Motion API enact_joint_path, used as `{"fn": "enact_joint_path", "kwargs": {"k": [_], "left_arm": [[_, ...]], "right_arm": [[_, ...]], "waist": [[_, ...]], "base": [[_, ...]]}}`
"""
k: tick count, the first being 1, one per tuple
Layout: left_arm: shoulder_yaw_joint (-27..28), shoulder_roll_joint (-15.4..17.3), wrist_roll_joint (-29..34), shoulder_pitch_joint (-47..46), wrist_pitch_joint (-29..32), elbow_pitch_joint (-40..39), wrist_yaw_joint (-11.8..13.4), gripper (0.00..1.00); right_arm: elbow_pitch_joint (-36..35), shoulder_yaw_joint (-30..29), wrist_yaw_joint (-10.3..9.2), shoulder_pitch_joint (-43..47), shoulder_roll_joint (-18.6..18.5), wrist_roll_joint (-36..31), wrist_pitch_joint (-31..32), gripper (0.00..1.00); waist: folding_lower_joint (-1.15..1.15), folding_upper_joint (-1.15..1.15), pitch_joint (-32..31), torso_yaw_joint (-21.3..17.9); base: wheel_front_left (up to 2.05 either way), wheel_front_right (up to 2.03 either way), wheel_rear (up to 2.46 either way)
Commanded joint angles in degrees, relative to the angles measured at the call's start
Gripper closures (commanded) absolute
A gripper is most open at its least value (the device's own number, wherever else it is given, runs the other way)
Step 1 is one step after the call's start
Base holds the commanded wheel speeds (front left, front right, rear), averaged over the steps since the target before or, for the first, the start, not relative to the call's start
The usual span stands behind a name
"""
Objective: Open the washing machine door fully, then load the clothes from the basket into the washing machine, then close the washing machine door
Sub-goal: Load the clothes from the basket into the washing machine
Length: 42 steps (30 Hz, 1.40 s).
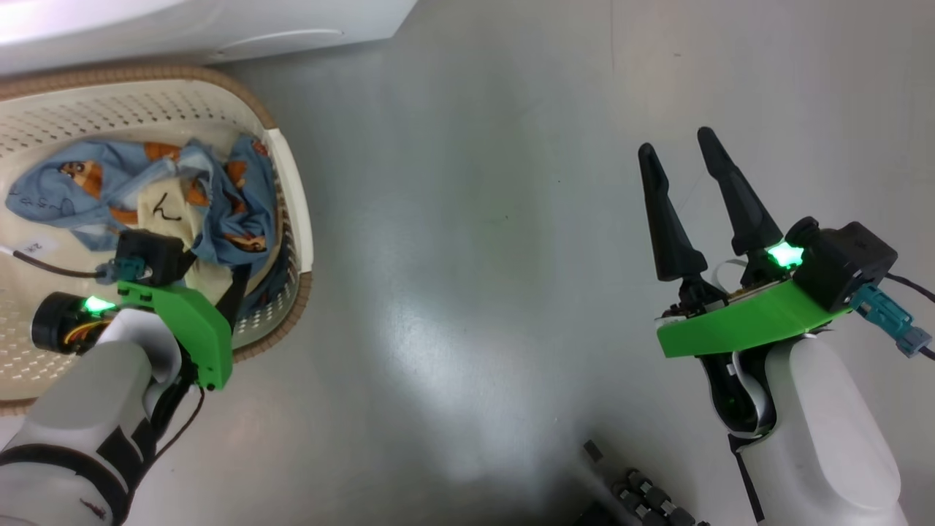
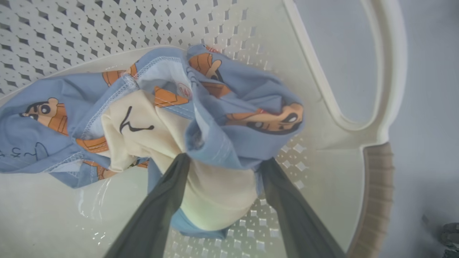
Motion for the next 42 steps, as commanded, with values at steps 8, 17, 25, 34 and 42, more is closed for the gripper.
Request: {"fn": "enact_joint_path", "kwargs": {"k": [8, 17, 25, 34, 42], "left_arm": [[-1.7, 1.4, -5.5, -2.0, -0.7, 0.8, -0.1, 1.0], [-1.1, 1.6, -9.1, -1.5, -1.3, 0.3, -0.1, 1.0], [8.7, 2.9, -5.5, 2.5, -1.4, -4.8, -0.1, 1.0], [22.7, 2.3, 3.8, 10.7, -1.4, -10.7, -0.1, 1.0], [35.8, 1.1, 13.3, 18.3, -1.4, -17.9, -0.1, 1.0]], "right_arm": [[-1.4, 0.9, 0.09, 0.7, 0.2, 0.0, -0.3, 0.0], [-0.5, 0.1, 0.09, 1.5, 0.2, -1.0, -0.3, 0.0], [0.7, -0.7, 0.09, 3.4, -0.1, -1.8, -0.3, 0.0], [1.8, -1.0, 0.09, 7.2, -2.1, -1.6, -0.3, 0.0], [2.6, -1.6, 0.09, 10.9, -3.8, -1.2, -0.3, 0.0]], "waist": [[0.0, 0.0, 0.4, -0.3], [0.0, 0.0, -3.1, 1.7], [0.0, 0.0, -9.8, 4.7], [0.0, 0.0, -18.4, 7.9], [0.0, 0.0, -25.1, 9.7]], "base": [[0.0, 0.0, 0.0], [0.0, 0.0, 0.0], [0.0, 0.0, 0.0], [0.0, 0.0, 0.0], [0.0, 0.0, 0.0]]}}
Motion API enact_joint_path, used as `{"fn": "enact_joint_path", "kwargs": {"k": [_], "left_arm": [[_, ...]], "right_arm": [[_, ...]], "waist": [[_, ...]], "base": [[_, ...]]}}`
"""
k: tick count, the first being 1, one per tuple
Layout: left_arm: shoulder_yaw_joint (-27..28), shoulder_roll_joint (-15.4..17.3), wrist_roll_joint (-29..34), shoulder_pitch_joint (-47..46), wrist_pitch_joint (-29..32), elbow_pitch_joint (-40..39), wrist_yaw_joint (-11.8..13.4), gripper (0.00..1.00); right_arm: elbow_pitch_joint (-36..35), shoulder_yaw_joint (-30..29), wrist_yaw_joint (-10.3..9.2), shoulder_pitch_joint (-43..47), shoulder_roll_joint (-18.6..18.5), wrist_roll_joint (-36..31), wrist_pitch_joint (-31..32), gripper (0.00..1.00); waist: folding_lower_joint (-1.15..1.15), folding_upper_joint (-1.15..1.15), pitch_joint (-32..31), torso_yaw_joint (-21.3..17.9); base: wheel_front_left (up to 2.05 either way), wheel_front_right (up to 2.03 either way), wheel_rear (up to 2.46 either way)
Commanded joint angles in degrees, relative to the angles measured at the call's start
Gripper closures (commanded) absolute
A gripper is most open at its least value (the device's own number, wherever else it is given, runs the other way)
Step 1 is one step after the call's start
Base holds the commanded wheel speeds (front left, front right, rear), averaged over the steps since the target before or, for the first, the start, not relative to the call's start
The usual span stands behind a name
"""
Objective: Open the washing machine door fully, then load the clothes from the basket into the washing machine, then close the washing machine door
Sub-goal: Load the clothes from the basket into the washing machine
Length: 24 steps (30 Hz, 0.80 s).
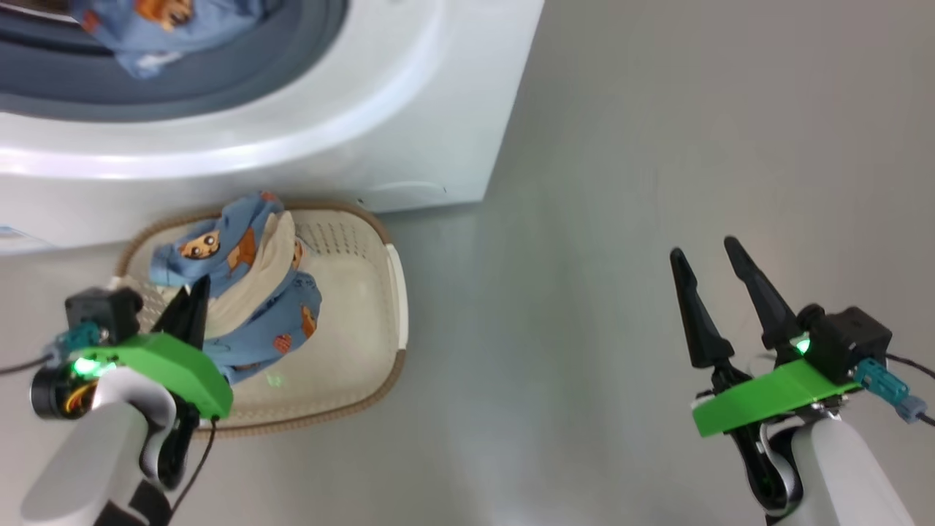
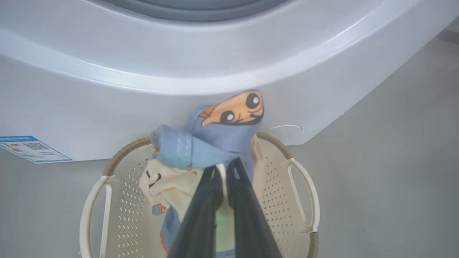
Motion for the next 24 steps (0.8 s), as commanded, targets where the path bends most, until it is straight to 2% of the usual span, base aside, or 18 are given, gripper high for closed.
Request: {"fn": "enact_joint_path", "kwargs": {"k": [1, 13, 24], "left_arm": [[4.8, 1.6, 2.4, 2.6, -0.8, -2.9, -0.1, 1.0], [19.3, -1.3, 12.4, 15.7, -0.8, -16.3, -0.1, 1.0], [28.1, -4.6, 19.2, 26.6, -0.8, -29.0, -0.1, 1.0]], "right_arm": [[-0.9, 0.7, 0.09, 2.1, -0.8, 0.0, -0.3, 0.0], [-0.6, -0.4, 0.09, 7.8, -2.7, 0.6, -0.3, 0.0], [-1.2, -2.5, 0.09, 11.9, -3.4, 0.7, -0.3, 0.0]], "waist": [[0.0, 0.0, -5.5, 2.4], [0.0, 0.0, -13.4, 3.6], [0.0, 0.0, -17.1, 3.9]], "base": [[0.0, 0.0, 0.0], [0.0, 0.0, 0.0], [0.0, 0.0, 0.0]]}}
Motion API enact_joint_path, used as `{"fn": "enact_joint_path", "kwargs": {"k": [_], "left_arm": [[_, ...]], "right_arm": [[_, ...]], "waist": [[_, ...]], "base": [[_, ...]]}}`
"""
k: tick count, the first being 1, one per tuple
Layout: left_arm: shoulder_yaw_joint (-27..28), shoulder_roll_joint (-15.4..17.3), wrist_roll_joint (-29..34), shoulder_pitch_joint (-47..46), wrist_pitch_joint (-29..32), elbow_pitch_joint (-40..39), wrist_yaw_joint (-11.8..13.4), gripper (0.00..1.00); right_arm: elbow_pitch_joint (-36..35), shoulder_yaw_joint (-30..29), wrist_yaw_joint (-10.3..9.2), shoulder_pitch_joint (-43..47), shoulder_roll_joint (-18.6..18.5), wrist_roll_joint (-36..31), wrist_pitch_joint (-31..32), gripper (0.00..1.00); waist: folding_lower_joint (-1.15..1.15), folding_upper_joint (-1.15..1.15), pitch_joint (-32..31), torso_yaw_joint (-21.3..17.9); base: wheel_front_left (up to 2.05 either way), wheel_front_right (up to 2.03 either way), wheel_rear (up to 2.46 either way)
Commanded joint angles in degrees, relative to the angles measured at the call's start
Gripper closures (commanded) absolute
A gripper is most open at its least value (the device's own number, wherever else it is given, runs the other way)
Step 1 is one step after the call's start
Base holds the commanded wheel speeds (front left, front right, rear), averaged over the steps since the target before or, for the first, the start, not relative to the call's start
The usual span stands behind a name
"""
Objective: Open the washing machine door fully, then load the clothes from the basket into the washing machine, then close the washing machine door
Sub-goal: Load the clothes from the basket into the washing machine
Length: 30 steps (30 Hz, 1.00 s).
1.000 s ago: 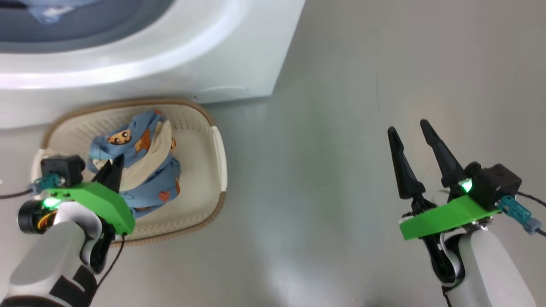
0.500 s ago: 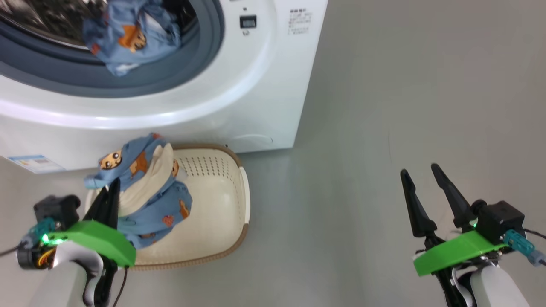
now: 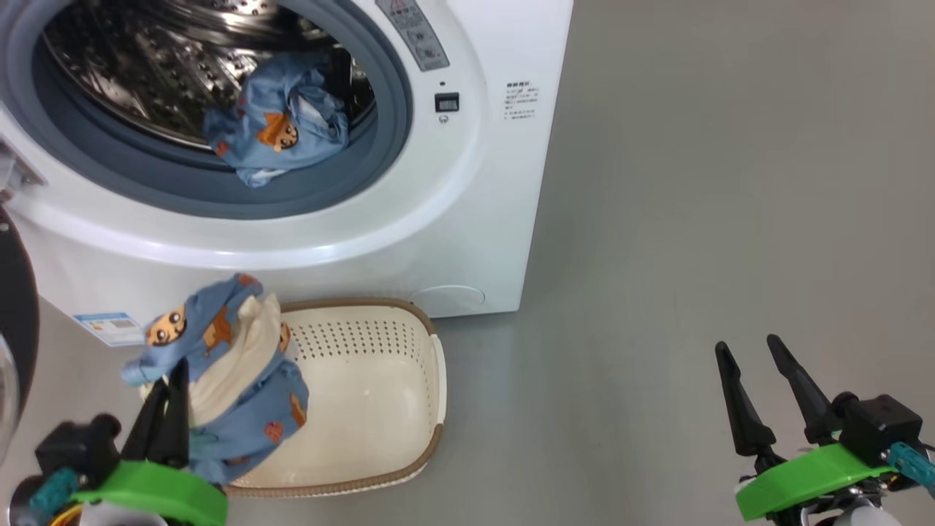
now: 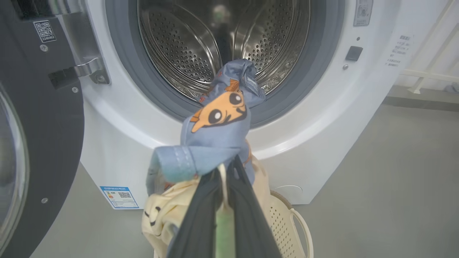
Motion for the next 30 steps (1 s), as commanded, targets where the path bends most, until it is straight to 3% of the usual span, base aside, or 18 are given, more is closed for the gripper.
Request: {"fn": "enact_joint_path", "kwargs": {"k": [1, 9, 15, 30], "left_arm": [[2.8, 1.1, 1.1, 0.4, -0.7, -2.9, -0.1, 1.0], [6.3, -1.4, 4.4, 8.0, -0.7, -11.7, -0.1, 1.0], [7.2, -2.7, 4.6, 9.1, -0.7, -13.6, -0.1, 1.0], [7.8, -0.7, 2.4, -1.8, -0.7, -10.9, -0.1, 1.0]], "right_arm": [[-1.6, 0.7, 0.09, 0.6, -0.8, 0.0, -0.3, 0.0], [-1.8, 0.1, 0.09, 2.3, -1.0, 0.2, -0.3, 0.0], [-2.2, -0.1, 0.09, 2.3, -0.6, 0.0, -0.3, 0.0], [-2.6, 0.7, 0.09, -0.7, 1.5, -0.3, -0.3, 0.0]], "waist": [[0.0, 0.0, -1.0, 0.3], [0.0, 0.0, -2.5, 0.2], [0.0, 0.0, -1.7, 0.1], [0.0, 0.0, 4.1, -2.2]], "base": [[0.0, 0.0, 0.0], [0.0, 0.0, 0.0], [0.0, 0.0, 0.0], [0.0, 0.0, 0.0]]}}
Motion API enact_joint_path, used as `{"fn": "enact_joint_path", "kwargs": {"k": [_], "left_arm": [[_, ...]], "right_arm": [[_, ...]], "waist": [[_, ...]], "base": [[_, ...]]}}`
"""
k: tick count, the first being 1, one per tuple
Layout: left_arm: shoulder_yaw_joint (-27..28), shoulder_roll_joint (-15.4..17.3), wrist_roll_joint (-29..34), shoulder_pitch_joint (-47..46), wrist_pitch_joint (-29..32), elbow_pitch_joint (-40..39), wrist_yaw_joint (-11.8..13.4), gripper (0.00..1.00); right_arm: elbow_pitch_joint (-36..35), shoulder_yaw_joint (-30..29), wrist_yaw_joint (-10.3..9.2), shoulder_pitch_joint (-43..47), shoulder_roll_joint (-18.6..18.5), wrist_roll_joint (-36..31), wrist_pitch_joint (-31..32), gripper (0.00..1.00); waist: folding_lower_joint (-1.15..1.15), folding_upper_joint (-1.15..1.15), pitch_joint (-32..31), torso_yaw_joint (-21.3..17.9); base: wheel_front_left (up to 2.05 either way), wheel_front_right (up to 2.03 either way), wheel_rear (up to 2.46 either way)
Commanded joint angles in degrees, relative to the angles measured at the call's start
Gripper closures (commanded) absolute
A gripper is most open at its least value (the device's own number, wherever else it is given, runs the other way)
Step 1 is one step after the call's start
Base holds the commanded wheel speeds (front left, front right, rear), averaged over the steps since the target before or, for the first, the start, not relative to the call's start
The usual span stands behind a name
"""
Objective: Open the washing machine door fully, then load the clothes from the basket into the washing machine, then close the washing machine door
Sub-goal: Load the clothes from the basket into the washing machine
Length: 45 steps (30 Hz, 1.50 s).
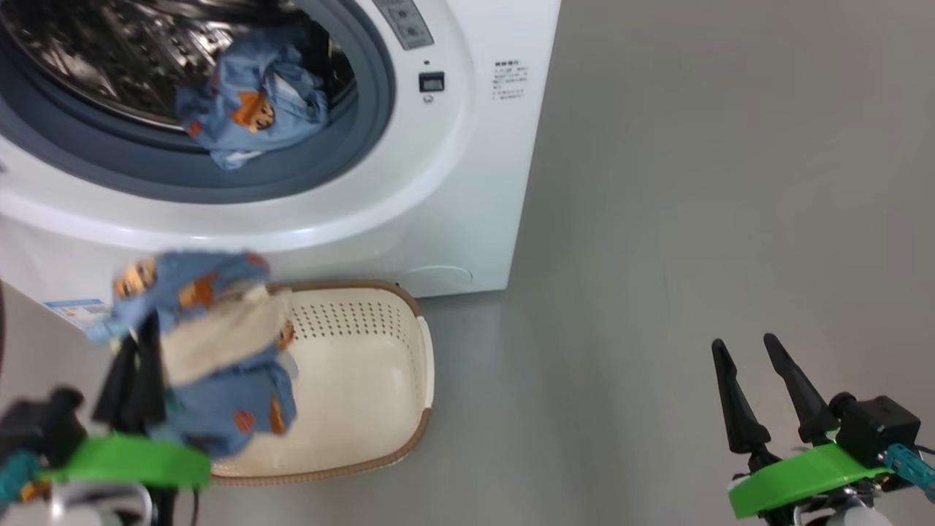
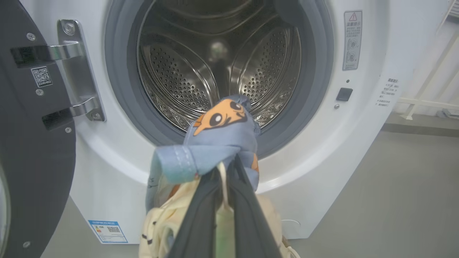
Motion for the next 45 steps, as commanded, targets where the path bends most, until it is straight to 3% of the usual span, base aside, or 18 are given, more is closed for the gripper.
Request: {"fn": "enact_joint_path", "kwargs": {"k": [1, 8, 19, 33, 45], "left_arm": [[2.5, 2.0, -0.3, -4.4, -0.6, -0.6, -0.1, 1.0], [2.2, 3.7, -0.5, -14.9, -0.6, 5.2, -0.1, 1.0], [-0.9, 8.6, -2.4, -33.6, -0.6, 22.1, -0.1, 1.0], [-11.1, 13.6, -6.5, -54.8, 0.3, 45.3, -0.1, 1.0], [-19.2, 17.4, -8.1, -66.6, 1.1, 54.7, -0.1, 1.0]], "right_arm": [[-1.4, 1.7, 0.09, -1.9, -0.1, -0.2, -0.3, 0.0], [-1.5, 2.7, 0.09, -4.1, 1.0, -0.3, -0.3, 0.0], [-1.5, 4.1, 0.09, -7.5, 2.5, -0.2, -0.3, 0.0], [-1.7, 7.0, 0.09, -11.0, 4.0, 0.4, -0.3, 0.0], [-1.9, 10.4, 0.09, -13.0, 4.2, 2.6, -0.3, 0.0]], "waist": [[0.0, 0.0, 1.9, -1.1], [0.0, 0.0, 4.9, -2.8], [0.0, 0.0, 9.8, -6.4], [0.0, 0.0, 16.3, -11.0], [0.0, 0.0, 19.9, -14.8]], "base": [[0.0, 0.0, 0.0], [0.0, 0.0, 0.0], [0.0, 0.0, 0.0], [0.0, 0.0, 0.0], [0.0, 0.0, 0.0]]}}
